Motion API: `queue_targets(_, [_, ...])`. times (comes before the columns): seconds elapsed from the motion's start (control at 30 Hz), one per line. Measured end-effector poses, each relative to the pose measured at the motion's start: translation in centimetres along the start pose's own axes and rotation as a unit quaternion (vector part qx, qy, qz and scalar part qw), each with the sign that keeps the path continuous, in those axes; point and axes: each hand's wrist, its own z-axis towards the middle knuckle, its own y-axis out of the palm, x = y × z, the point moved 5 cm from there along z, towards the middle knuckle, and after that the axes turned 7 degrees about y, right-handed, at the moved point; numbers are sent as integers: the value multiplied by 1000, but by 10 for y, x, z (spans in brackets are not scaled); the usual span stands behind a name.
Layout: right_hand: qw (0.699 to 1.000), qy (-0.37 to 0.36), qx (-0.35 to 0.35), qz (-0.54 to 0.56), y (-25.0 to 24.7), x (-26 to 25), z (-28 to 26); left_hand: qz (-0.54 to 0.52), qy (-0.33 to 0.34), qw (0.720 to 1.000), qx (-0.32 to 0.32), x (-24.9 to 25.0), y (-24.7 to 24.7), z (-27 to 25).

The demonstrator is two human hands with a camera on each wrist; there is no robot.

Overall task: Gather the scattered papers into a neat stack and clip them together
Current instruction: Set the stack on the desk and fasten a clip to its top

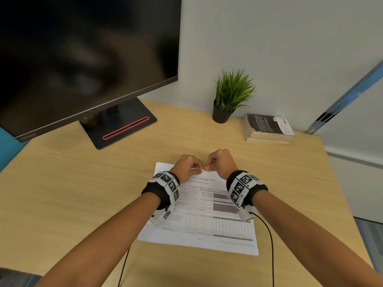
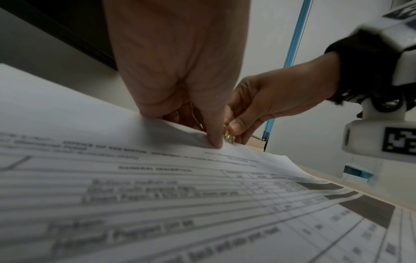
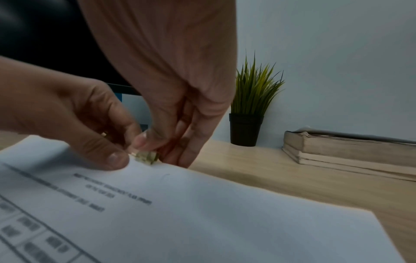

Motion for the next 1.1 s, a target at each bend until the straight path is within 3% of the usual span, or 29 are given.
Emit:
queue_targets(0.4, [998, -2, -15, -61, -3, -3, 5, 44, 20, 999, 10, 6, -1, 0])
queue_targets(0.57, [996, -2, -52, -78, -3, -1, 9, 52, 41, 998, 6, 8, 1, -4])
queue_targets(0.8, [992, -8, -119, -42, 3, 2, 3, 57, -15, 994, -87, -3, 9, -3])
queue_targets(1.0, [999, -16, -20, 42, 14, 6, -4, 32, -27, 997, -71, -8, 5, -5])
queue_targets(1.1, [995, -46, -14, 90, 16, 7, -11, 32, -23, 996, -74, -6, 6, -6])
